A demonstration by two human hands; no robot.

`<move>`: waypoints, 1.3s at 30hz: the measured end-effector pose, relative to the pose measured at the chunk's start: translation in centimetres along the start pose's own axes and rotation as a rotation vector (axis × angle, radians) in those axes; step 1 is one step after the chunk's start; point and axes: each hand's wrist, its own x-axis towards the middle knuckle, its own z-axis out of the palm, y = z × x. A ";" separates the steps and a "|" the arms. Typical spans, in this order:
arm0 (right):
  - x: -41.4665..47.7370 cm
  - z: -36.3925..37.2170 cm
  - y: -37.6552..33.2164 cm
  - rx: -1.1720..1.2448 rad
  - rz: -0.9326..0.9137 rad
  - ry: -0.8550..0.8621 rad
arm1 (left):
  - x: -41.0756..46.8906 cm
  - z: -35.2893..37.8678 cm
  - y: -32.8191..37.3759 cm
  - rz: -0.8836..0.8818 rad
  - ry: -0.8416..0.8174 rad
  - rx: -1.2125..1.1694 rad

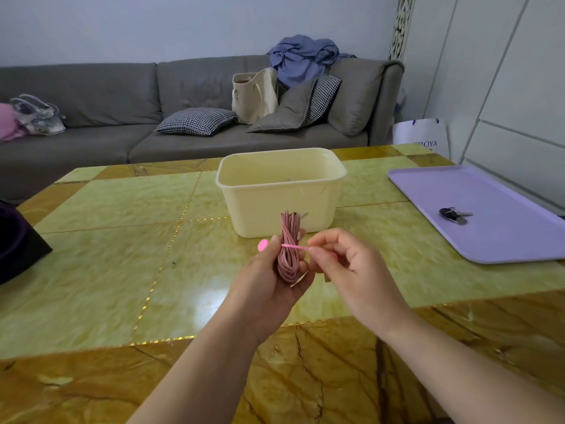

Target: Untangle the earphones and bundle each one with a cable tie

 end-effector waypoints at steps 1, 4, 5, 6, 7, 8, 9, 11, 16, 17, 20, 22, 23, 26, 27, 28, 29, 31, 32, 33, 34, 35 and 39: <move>0.3 -0.3 0.1 0.054 0.085 -0.021 | -0.1 -0.1 0.1 0.007 -0.017 0.008; 1.1 -1.4 0.4 0.320 0.337 -0.154 | -0.4 -0.1 0.5 0.015 -0.112 0.050; 1.3 -1.7 0.6 0.425 0.401 -0.193 | -0.5 -0.1 0.6 0.017 -0.149 0.076; 1.5 -2.0 0.6 0.495 0.443 -0.222 | -0.6 -0.1 0.7 0.020 -0.184 0.108; 1.6 -2.3 0.6 0.530 0.469 -0.249 | -0.7 -0.1 0.8 0.025 -0.219 0.141; 1.6 -2.6 0.6 0.540 0.483 -0.281 | -0.8 -0.2 0.8 0.029 -0.254 0.173; 1.7 -2.9 0.5 0.537 0.491 -0.316 | -0.9 -0.3 0.8 0.033 -0.290 0.205; 1.8 -3.3 0.2 0.517 0.493 -0.371 | -0.9 -0.6 0.7 0.036 -0.358 0.277; 1.8 -4.2 -0.9 0.449 0.464 -0.425 | -1.1 -1.1 0.8 0.039 -0.403 0.562; 1.8 -4.3 -1.0 0.400 0.457 -0.433 | -1.2 -1.1 1.0 0.043 -0.419 0.648; 1.6 -4.6 -1.2 0.200 0.428 -0.480 | -1.7 -1.0 1.6 0.055 -0.443 0.882; 1.5 -4.6 -1.4 0.110 0.415 -0.515 | -1.8 -1.0 1.9 0.032 -0.459 0.973; 1.5 -4.7 -1.5 0.083 0.417 -0.529 | -1.9 -1.0 2.1 0.016 -0.467 1.001; 1.6 -4.6 -1.6 0.037 0.420 -0.557 | -1.9 -1.4 2.3 0.000 -0.465 1.052; 1.6 -4.7 -1.7 0.024 0.408 -0.559 | -1.8 -1.4 2.3 0.001 -0.459 1.050; 1.7 -4.6 -1.8 0.013 0.390 -0.558 | -1.8 -1.5 2.3 0.004 -0.452 1.041; 1.7 -4.6 -1.9 0.006 0.374 -0.553 | -1.8 -1.5 2.3 0.008 -0.446 1.030; 1.6 -4.6 -2.1 -0.007 0.348 -0.545 | -1.8 -1.5 2.3 0.017 -0.431 1.020; 1.5 -4.5 -2.2 -0.022 0.335 -0.542 | -1.8 -1.5 2.3 0.021 -0.417 1.026; 1.5 -4.4 -2.2 -0.044 0.319 -0.540 | -1.8 -1.5 2.2 0.026 -0.396 1.038; 1.4 -4.3 -2.3 -0.067 0.299 -0.537 | -1.7 -1.6 2.1 0.033 -0.370 1.049; 1.3 -4.2 -2.3 -0.085 0.280 -0.533 | -1.6 -1.7 2.0 0.040 -0.343 1.057; 1.1 -3.9 -2.4 -0.168 0.239 -0.527 | -1.3 -2.1 1.9 0.038 -0.281 1.058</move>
